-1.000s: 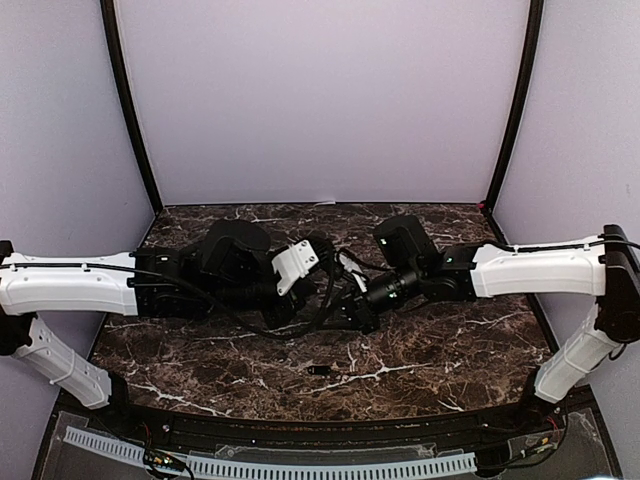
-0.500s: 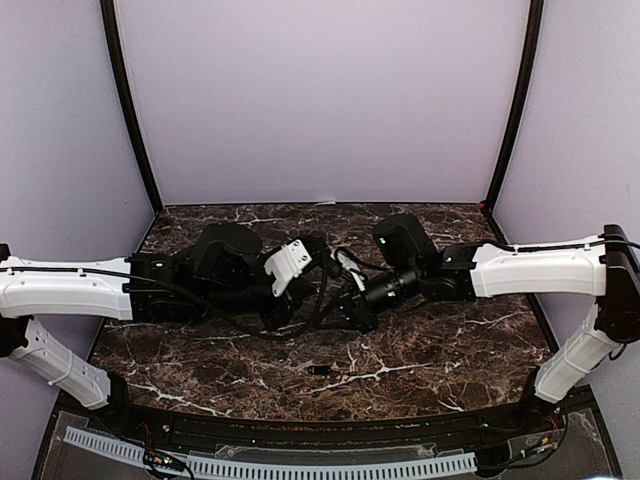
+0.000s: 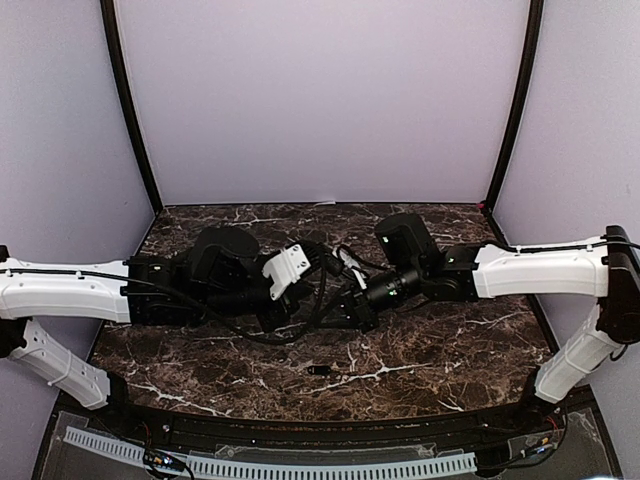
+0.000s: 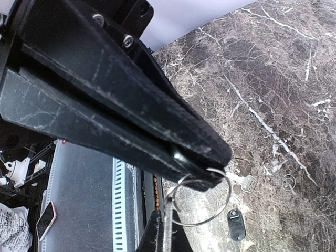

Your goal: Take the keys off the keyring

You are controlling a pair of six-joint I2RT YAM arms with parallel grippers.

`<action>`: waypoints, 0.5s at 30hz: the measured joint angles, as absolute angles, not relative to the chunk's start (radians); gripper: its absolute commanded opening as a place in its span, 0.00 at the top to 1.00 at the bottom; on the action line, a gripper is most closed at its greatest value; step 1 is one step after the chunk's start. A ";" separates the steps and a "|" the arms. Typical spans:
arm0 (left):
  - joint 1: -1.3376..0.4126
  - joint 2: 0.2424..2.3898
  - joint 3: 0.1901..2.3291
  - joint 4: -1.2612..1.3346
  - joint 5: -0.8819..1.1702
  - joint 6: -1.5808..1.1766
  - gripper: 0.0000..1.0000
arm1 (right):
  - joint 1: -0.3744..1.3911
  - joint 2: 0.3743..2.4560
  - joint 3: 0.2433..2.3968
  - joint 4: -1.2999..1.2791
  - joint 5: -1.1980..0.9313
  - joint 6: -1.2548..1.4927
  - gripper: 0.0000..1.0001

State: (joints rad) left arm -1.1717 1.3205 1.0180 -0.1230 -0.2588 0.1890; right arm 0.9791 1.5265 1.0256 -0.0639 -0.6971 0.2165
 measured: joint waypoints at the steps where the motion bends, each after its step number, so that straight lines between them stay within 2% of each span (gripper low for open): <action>1: -1.172 1.320 1.015 -0.120 -0.259 0.196 1.00 | 0.979 1.526 1.024 -0.062 -0.702 0.221 1.00; 15: -1.176 1.263 0.945 -0.047 -0.249 0.217 1.00 | 0.974 1.526 1.020 -0.040 -0.748 0.242 1.00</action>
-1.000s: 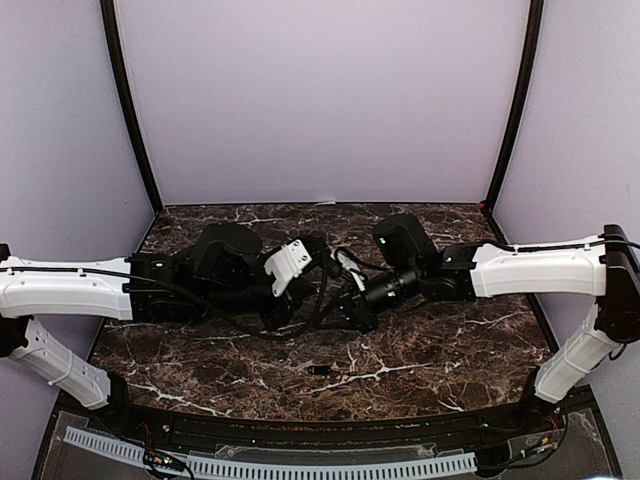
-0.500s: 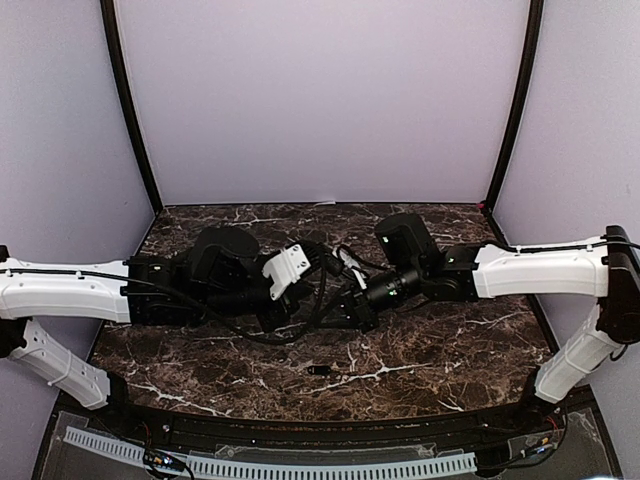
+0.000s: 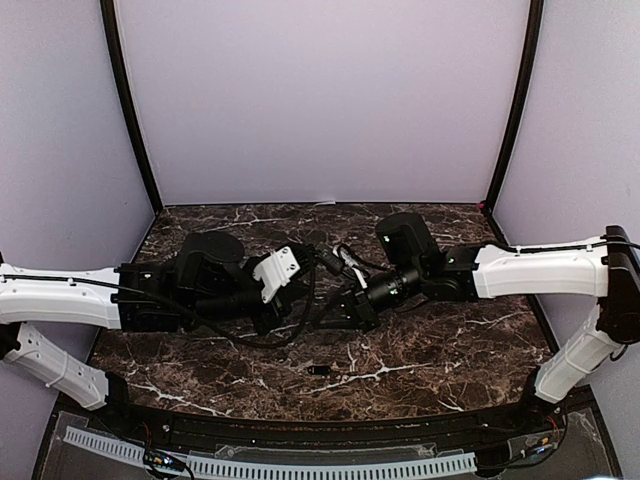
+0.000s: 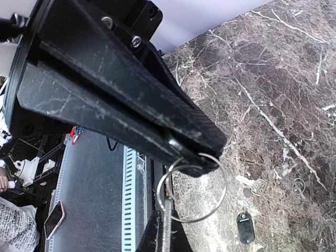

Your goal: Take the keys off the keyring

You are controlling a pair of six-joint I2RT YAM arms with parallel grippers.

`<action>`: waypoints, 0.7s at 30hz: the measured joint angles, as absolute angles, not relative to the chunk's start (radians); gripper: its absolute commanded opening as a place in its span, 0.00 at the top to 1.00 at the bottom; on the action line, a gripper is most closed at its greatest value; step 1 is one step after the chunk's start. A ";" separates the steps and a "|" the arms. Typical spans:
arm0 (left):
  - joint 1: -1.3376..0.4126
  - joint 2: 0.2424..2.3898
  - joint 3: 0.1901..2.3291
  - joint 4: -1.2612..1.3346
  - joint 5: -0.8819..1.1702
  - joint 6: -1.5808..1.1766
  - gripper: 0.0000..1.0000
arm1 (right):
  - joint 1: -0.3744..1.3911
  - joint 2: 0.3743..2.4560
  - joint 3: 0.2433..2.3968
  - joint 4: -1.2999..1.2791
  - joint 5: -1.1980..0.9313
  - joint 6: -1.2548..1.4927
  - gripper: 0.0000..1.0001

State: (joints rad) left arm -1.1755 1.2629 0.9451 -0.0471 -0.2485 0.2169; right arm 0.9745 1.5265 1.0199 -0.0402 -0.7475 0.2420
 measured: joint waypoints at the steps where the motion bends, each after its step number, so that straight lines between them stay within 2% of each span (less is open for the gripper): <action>1: -1.176 1.257 0.942 -0.043 -0.246 0.207 1.00 | 0.974 1.526 1.019 -0.035 -0.752 0.241 1.00; 21: -1.176 1.243 0.919 -0.007 -0.233 0.120 1.00 | 0.974 1.526 1.004 -0.003 -0.781 0.222 1.00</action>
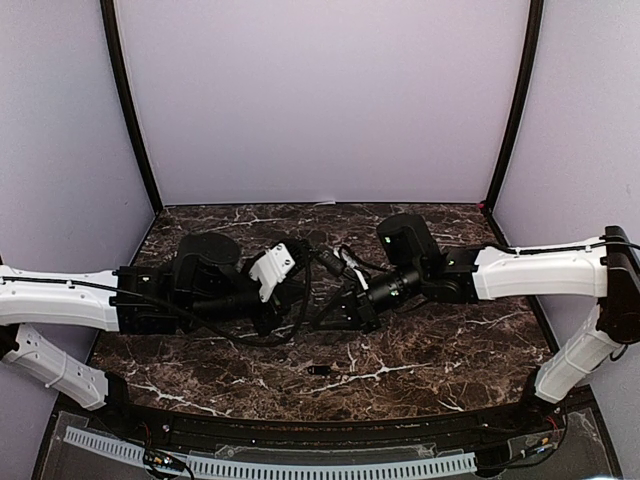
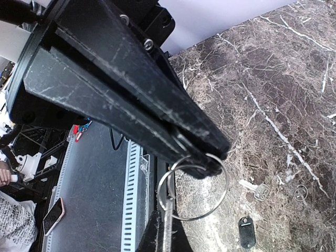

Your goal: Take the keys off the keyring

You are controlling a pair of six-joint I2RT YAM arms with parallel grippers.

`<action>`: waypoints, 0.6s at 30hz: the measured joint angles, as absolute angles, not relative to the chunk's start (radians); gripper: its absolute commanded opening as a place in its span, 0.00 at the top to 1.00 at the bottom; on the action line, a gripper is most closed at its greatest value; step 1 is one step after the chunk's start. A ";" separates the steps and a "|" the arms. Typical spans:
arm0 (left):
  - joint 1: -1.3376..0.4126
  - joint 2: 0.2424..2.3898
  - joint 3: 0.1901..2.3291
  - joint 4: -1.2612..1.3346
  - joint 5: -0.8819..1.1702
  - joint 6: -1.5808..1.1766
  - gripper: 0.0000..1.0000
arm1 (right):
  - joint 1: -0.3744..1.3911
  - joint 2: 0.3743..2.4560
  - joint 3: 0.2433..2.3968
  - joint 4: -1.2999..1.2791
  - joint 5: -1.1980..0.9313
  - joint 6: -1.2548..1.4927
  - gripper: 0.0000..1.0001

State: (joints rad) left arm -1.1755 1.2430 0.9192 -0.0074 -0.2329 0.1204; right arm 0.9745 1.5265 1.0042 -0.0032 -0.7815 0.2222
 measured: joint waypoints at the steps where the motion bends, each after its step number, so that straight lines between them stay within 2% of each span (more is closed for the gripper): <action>1: -1.176 1.243 0.916 -0.003 -0.233 0.124 1.00 | 0.974 1.526 1.002 0.002 -0.784 0.223 1.00; 18: -1.176 1.256 0.904 0.029 -0.225 0.171 1.00 | 0.967 1.526 0.981 0.039 -0.818 0.270 1.00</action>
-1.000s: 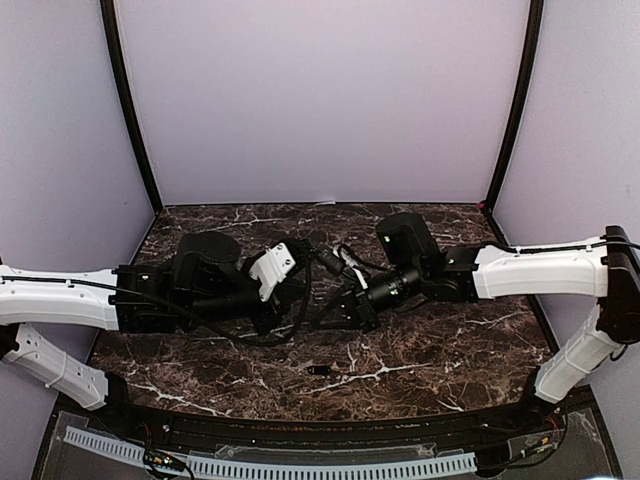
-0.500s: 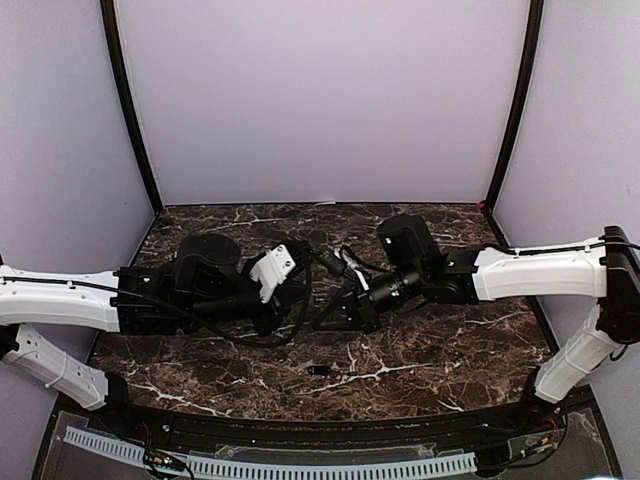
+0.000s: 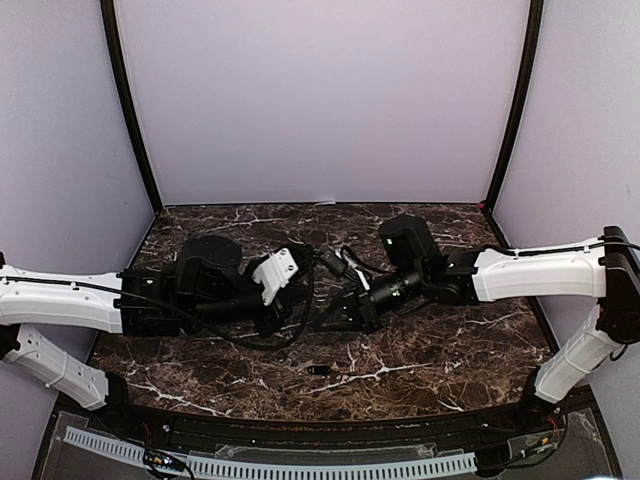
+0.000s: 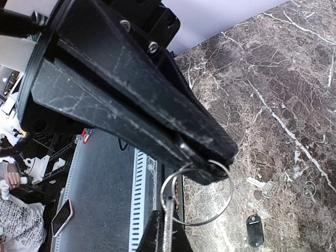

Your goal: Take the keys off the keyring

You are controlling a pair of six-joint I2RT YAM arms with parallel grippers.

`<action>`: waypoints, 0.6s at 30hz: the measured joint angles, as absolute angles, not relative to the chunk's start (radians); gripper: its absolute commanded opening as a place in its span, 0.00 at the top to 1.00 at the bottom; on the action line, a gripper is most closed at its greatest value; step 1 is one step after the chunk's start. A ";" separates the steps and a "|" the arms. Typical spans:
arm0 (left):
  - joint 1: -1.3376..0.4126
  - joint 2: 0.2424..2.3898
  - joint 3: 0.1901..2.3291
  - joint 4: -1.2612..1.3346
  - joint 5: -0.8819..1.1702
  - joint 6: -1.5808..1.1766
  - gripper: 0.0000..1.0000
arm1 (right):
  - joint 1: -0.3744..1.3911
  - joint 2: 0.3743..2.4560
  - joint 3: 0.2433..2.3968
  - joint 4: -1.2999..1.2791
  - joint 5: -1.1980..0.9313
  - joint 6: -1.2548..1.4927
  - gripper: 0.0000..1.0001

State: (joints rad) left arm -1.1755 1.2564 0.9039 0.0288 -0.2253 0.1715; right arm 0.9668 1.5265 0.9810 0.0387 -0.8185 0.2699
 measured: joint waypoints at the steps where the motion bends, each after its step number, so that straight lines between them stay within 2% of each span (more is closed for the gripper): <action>1: -1.176 1.256 0.899 0.033 -0.224 0.176 1.00 | 0.967 1.526 0.981 0.038 -0.819 0.272 1.00; 18: -1.173 1.257 0.894 0.037 -0.221 0.233 1.00 | 0.967 1.535 0.985 0.047 -0.830 0.320 1.00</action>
State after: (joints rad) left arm -1.1732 1.2568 0.8944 0.0372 -0.2214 0.2333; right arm 0.9668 1.5352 0.9852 0.0475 -0.8299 0.3202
